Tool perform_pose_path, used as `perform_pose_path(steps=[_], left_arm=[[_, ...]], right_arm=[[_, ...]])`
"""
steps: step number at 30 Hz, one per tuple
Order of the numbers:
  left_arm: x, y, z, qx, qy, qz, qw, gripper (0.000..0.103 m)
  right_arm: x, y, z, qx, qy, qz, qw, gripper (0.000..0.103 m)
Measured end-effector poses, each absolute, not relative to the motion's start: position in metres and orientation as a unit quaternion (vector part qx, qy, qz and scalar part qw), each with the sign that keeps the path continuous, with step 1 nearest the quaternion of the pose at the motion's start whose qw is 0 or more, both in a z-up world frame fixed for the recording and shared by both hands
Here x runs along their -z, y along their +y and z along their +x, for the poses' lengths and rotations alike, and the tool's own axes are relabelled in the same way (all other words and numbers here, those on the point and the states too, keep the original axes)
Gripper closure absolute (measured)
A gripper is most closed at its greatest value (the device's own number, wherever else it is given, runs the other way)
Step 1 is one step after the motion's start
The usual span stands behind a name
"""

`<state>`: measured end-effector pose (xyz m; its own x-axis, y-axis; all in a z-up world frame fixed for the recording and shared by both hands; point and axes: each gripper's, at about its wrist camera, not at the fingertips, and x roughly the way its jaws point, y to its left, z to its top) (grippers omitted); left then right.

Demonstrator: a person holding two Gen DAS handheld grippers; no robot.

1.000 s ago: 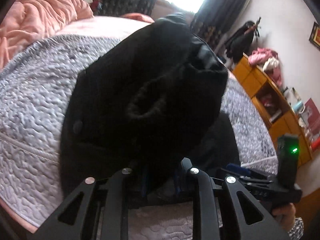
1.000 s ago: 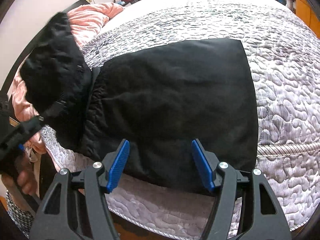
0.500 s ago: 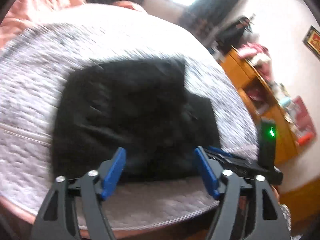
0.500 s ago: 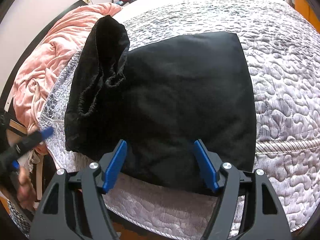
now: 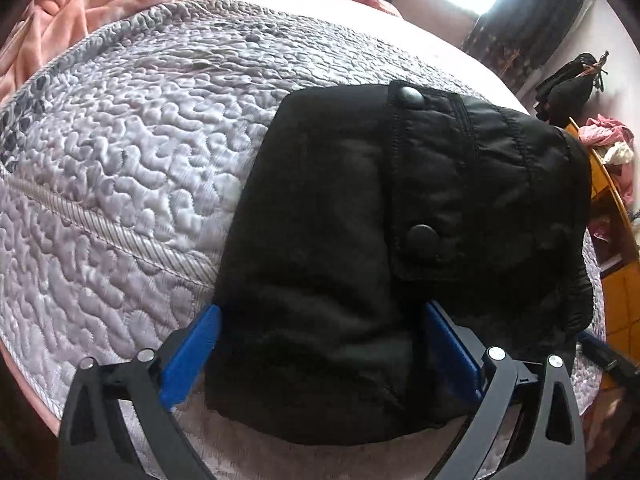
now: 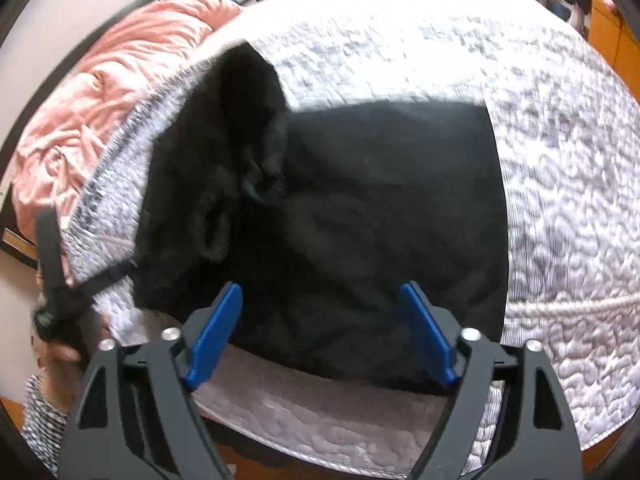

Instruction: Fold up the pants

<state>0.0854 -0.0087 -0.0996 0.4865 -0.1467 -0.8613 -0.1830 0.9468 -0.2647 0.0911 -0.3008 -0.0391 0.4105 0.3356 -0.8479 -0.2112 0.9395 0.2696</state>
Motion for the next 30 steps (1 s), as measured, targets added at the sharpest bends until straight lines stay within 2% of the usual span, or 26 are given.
perform_pose_path(steps=[2, 5, 11, 12, 13, 15, 16, 17, 20, 30], left_arm=[[0.097, -0.007, 0.085, -0.006, 0.510, -0.159, 0.845, 0.003], [0.093, 0.002, 0.080, -0.007, 0.512, -0.165, 0.843, 0.004], [0.090, 0.020, 0.072, -0.018, 0.509, -0.160, 0.845, 0.004], [0.090, 0.022, 0.070, -0.020, 0.510, -0.158, 0.845, 0.004], [0.091, 0.025, 0.070, -0.021, 0.510, -0.158, 0.845, 0.004], [0.091, 0.030, 0.068, -0.026, 0.511, -0.158, 0.844, 0.004], [0.091, 0.031, 0.066, -0.028, 0.511, -0.160, 0.844, 0.004], [0.091, 0.033, 0.065, -0.029, 0.512, -0.163, 0.843, 0.004], [0.090, 0.031, 0.065, -0.029, 0.517, -0.166, 0.839, 0.004], [0.055, -0.011, 0.070, 0.024, 0.484, -0.143, 0.863, 0.004]], right_arm=[[0.028, -0.291, 0.097, -0.180, 0.511, 0.062, 0.838, 0.013], [0.019, -0.271, 0.113, -0.202, 0.512, 0.062, 0.833, 0.012], [0.047, -0.242, 0.152, -0.208, 0.552, 0.072, 0.804, 0.013], [0.057, -0.238, 0.157, -0.207, 0.562, 0.077, 0.797, 0.016], [0.062, -0.237, 0.156, -0.205, 0.563, 0.076, 0.797, 0.043], [0.066, -0.235, 0.154, -0.204, 0.558, 0.073, 0.801, 0.058], [0.064, -0.237, 0.152, -0.211, 0.550, 0.073, 0.805, 0.071], [0.060, -0.238, 0.149, -0.221, 0.545, 0.077, 0.805, 0.075], [0.038, -0.244, 0.140, -0.250, 0.523, 0.092, 0.810, 0.079], [-0.052, -0.292, 0.097, -0.270, 0.437, 0.090, 0.853, 0.079]])
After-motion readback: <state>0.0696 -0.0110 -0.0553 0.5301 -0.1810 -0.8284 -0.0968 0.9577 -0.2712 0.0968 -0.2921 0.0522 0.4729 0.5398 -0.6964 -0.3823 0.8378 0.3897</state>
